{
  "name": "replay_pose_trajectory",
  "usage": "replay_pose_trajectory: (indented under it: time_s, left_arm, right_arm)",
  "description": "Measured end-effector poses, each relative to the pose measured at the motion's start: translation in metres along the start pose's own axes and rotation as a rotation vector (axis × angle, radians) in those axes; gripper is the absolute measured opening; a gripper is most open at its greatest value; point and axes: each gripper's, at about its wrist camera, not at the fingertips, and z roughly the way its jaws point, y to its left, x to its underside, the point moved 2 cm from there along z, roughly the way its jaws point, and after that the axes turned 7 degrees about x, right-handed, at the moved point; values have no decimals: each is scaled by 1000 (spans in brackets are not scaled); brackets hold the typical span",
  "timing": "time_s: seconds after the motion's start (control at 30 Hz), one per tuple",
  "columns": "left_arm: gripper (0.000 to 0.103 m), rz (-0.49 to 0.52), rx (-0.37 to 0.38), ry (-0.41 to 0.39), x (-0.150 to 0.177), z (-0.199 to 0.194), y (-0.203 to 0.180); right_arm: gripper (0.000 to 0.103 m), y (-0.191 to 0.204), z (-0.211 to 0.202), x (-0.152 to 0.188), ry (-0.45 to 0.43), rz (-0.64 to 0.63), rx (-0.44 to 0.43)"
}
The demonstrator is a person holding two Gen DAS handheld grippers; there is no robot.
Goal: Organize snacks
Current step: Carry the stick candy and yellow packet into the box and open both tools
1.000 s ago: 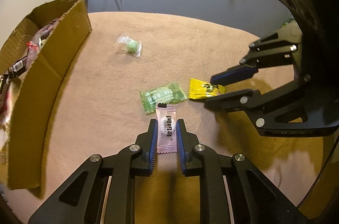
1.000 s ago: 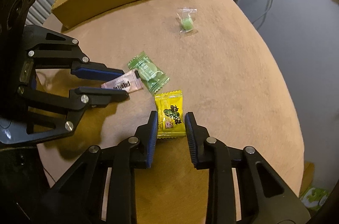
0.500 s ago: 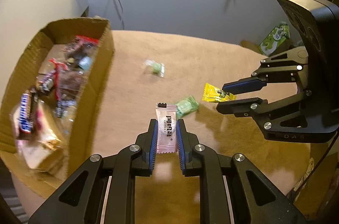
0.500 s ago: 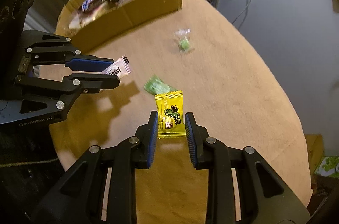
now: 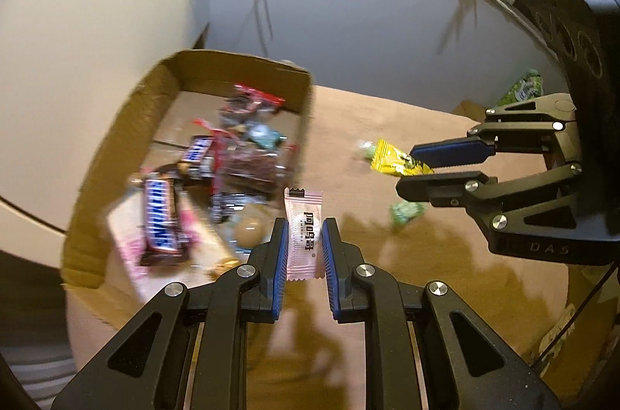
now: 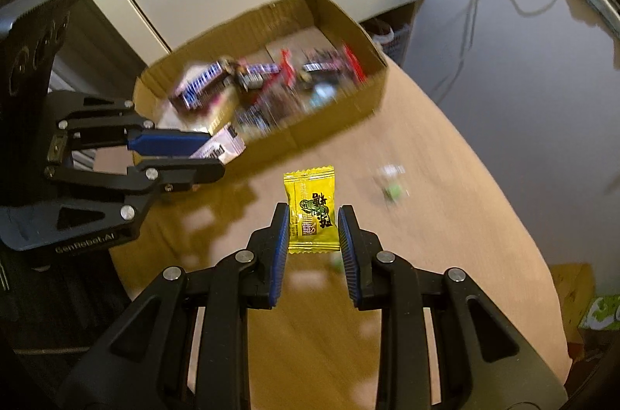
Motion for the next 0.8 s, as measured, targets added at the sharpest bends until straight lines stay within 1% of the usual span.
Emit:
replay_pose_trajectory:
  time_s: [0.23, 0.37, 0.53, 0.8]
  left_arm:
    - [16, -44, -31, -37, -5, -17, 37]
    - [16, -67, -41, -50, -6, -20, 54]
    - [16, -84, -50, -57, -6, -24, 71]
    - [16, -89, -51, -64, -9, -26, 82]
  right_arm:
    - [26, 23, 14, -40, -25, -2, -9]
    - [27, 33, 22, -56, -30, -2, -15]
    - [27, 44, 34, -69, -20, 0, -18]
    - [27, 52, 45, -82, -9, -6, -12]
